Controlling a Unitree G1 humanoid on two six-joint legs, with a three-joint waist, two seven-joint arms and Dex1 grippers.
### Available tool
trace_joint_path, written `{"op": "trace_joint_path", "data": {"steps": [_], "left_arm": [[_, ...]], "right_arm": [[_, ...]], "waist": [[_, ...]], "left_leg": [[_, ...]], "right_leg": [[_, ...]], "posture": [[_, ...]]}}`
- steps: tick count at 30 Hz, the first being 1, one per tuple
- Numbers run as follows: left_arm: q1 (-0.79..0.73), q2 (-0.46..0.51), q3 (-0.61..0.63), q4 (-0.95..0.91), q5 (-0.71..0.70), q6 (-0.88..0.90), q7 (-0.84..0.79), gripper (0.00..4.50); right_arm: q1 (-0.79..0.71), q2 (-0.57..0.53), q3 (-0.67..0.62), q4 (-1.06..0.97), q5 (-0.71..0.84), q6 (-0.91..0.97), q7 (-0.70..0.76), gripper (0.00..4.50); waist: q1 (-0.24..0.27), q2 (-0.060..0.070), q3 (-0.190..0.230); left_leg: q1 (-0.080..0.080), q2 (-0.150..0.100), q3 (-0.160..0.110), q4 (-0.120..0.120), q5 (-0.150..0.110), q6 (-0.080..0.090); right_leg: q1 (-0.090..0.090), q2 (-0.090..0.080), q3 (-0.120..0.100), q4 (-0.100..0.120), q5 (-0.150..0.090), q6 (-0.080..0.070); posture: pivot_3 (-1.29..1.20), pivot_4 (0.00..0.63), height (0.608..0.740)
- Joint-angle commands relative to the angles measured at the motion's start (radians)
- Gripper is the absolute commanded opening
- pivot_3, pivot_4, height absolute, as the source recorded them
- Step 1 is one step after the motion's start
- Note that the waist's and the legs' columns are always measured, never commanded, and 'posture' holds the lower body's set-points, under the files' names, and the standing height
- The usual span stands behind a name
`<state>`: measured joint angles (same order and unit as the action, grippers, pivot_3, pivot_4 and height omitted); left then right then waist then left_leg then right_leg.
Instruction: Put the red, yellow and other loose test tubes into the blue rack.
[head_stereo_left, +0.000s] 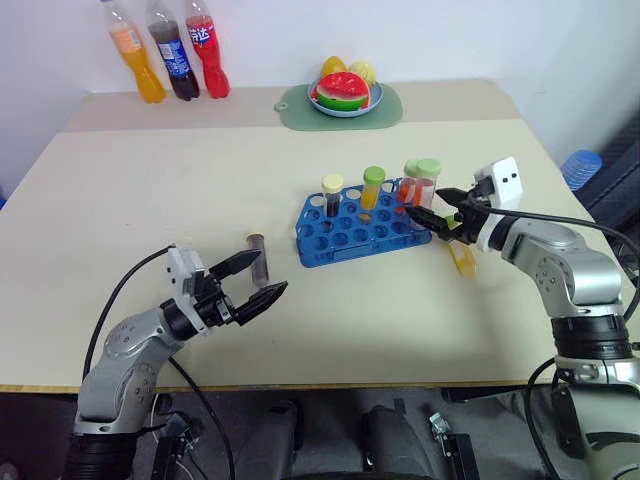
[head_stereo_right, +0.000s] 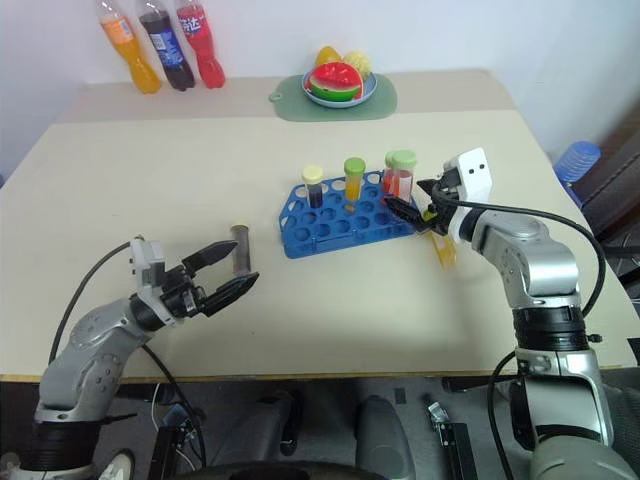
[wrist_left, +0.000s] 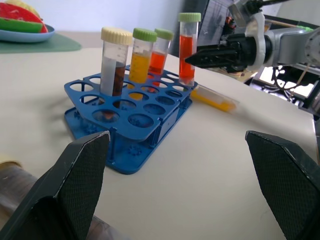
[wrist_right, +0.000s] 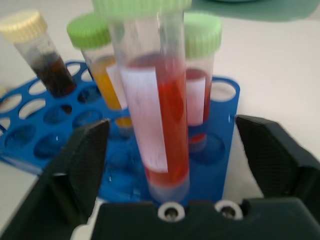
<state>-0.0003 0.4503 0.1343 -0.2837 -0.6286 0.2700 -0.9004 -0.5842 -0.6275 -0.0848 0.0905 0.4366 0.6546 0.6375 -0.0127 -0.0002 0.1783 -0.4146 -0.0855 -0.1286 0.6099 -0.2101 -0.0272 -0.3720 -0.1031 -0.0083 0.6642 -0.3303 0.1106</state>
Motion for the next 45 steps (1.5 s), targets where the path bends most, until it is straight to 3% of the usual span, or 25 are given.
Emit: {"op": "trace_joint_path", "data": {"steps": [1, 2, 13, 17, 27, 38, 45], "left_arm": [[0.012, 0.008, 0.019, -0.044, -0.018, -0.002, 0.008, 4.50], [0.014, 0.008, 0.019, -0.046, -0.018, -0.002, 0.010, 4.50], [-0.003, 0.011, 0.009, -0.030, -0.021, 0.001, 0.011, 4.50], [-0.015, 0.012, 0.005, -0.021, -0.022, 0.003, 0.004, 4.50], [-0.024, 0.012, 0.006, -0.010, -0.022, 0.006, -0.007, 4.50], [-0.035, 0.011, 0.003, -0.001, -0.023, 0.006, -0.012, 4.50], [-0.049, 0.013, 0.004, 0.011, -0.020, 0.008, -0.023, 4.50]], "right_arm": [[-0.031, 0.004, -0.005, 0.003, -0.019, -0.048, 0.021, 2.32], [-0.031, 0.006, -0.006, 0.005, -0.023, -0.052, 0.021, 1.86], [0.051, 0.015, -0.031, -0.066, -0.048, -0.088, 0.012, 1.86], [0.067, 0.026, -0.041, -0.099, -0.046, -0.086, 0.000, 0.82], [0.106, 0.051, -0.060, -0.144, -0.051, -0.129, -0.037, 0.81], [0.243, 0.133, 0.001, -0.141, -0.162, -0.388, -0.060, 0.81], [0.207, 0.143, -0.008, -0.086, -0.221, -0.456, -0.099, 4.30]], "waist": [[0.000, 0.000, 0.000], [0.001, 0.000, 0.000], [0.001, 0.000, 0.000], [0.000, 0.000, 0.000], [0.001, 0.000, 0.000], [0.000, 0.000, 0.000], [-0.001, 0.000, 0.000]], "left_leg": [[0.000, 0.000, 0.000, 0.000, 0.000, 0.000], [0.000, 0.000, 0.000, 0.000, 0.000, 0.000], [-0.001, 0.000, 0.000, 0.000, 0.000, 0.000], [-0.001, 0.000, 0.000, 0.000, 0.000, 0.000], [-0.001, 0.000, 0.000, 0.000, 0.000, 0.000], [-0.001, 0.000, 0.000, 0.001, 0.000, 0.000], [0.000, 0.000, 0.000, 0.000, 0.000, 0.000]], "right_leg": [[0.000, 0.000, 0.000, 0.000, 0.000, 0.000], [0.000, 0.000, 0.000, 0.000, 0.000, 0.000], [0.000, 0.000, 0.000, 0.000, 0.000, 0.000], [0.000, 0.000, 0.000, 0.000, 0.000, 0.000], [-0.001, 0.000, 0.000, 0.000, 0.000, 0.000], [0.000, 0.000, 0.000, 0.000, 0.000, 0.000], [0.000, 0.000, 0.000, 0.001, 0.000, 0.000]], "posture": [[0.00, 0.150, 0.740], [0.00, 0.150, 0.740], [0.00, 0.150, 0.740], [0.00, 0.150, 0.740], [0.00, 0.150, 0.740], [0.00, 0.150, 0.740], [0.00, 0.150, 0.740]]}}
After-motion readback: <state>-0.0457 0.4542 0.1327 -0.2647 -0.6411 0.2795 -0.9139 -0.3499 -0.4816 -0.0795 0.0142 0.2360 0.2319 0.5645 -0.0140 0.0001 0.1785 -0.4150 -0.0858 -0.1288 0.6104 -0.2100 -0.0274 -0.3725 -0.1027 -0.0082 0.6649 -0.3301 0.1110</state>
